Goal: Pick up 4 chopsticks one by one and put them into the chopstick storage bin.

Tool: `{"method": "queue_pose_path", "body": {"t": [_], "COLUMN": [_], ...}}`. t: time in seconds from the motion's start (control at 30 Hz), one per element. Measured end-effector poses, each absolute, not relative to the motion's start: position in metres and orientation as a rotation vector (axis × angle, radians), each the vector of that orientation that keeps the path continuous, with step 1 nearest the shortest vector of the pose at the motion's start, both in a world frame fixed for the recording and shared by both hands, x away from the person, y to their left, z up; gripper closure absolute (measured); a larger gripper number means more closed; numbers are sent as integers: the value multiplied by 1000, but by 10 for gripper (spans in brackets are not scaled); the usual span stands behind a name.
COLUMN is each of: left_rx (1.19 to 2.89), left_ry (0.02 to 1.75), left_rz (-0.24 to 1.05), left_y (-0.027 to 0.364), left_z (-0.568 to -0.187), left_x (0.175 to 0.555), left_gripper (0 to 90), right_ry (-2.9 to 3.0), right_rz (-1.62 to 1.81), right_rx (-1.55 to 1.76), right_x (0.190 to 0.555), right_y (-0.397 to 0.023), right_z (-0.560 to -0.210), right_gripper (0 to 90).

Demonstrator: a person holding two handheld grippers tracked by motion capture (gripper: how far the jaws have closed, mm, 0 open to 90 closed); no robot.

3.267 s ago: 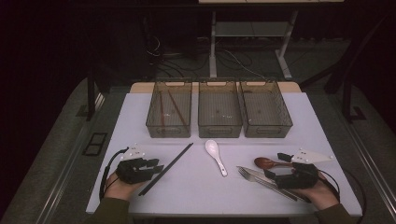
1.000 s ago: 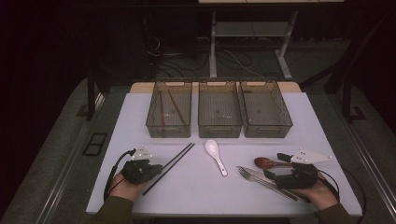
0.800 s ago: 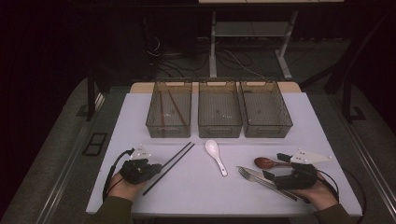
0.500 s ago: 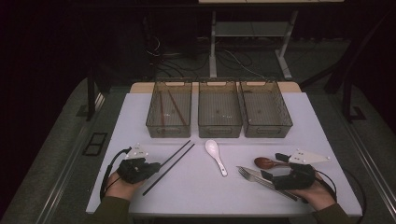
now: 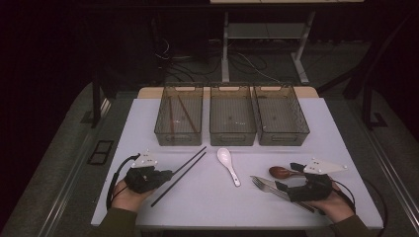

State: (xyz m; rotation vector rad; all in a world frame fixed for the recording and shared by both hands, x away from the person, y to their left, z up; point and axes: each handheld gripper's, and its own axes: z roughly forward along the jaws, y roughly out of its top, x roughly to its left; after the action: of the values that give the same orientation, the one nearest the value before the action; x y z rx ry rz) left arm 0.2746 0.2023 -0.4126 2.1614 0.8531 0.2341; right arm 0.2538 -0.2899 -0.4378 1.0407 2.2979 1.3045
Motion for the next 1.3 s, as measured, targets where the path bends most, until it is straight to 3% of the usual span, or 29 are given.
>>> {"method": "queue_pose_path", "body": {"t": [1.3], "left_rx": [2065], "left_ry": [812], "left_rz": [282], "left_y": [181], "left_z": [-395], "left_x": [306], "left_gripper": [855], "right_ry": [2298], "right_rz": [1291], "right_rx": [1048], "right_x": [255], "right_y": [-291], "right_z": [-438], "right_gripper": [114]}}
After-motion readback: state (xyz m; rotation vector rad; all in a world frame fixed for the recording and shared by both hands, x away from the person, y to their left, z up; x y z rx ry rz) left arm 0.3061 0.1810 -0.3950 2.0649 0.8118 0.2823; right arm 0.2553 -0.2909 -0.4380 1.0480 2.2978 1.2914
